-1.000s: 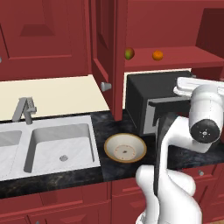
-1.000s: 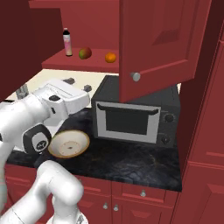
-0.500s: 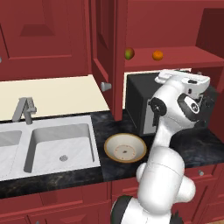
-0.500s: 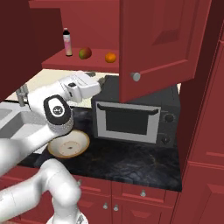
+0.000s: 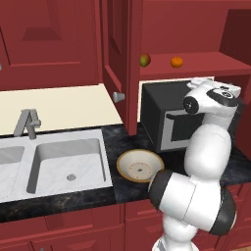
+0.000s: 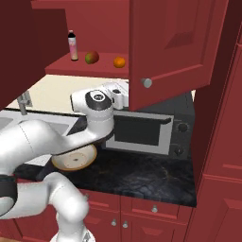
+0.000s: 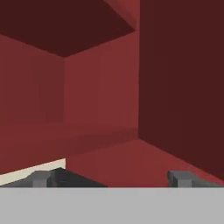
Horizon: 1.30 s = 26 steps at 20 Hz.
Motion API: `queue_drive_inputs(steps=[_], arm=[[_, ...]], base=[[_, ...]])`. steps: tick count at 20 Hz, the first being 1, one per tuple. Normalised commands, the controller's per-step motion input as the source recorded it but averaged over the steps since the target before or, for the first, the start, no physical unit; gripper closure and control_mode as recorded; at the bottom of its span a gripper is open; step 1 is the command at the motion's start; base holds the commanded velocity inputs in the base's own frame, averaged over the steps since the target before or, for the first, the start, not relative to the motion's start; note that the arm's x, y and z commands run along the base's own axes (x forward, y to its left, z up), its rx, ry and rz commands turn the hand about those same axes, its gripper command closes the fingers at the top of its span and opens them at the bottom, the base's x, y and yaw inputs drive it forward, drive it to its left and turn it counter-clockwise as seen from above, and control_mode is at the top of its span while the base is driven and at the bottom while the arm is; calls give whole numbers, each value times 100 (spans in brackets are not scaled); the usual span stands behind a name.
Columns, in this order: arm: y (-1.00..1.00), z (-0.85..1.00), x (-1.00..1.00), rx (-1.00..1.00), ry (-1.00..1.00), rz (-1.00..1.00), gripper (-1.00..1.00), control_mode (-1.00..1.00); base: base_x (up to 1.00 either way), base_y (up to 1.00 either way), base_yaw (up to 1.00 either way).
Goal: Open the cabinet. Pick the mango and tangerine from the cabinet and place them into the bowl. Then close the cabinet.
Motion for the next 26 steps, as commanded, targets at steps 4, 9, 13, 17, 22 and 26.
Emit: queue_drive_inputs(steps=[4,9,13,17,22,26], arm=[[-83,0,26,11,0,-10,-100,-100],[-94,0,1,12,0,-18,-100,-100],[-93,0,-5,11,-7,-26,-100,-100],[-39,11,-8,5,-21,-24,-100,-100],[-63,15,-30,7,-38,-35,-100,-100],[-73,2,-24,6,-43,-30,-100,-100]], base=[[0,0,0],[0,0,0],[0,0,0],[0,0,0],[0,0,0],[0,0,0]])
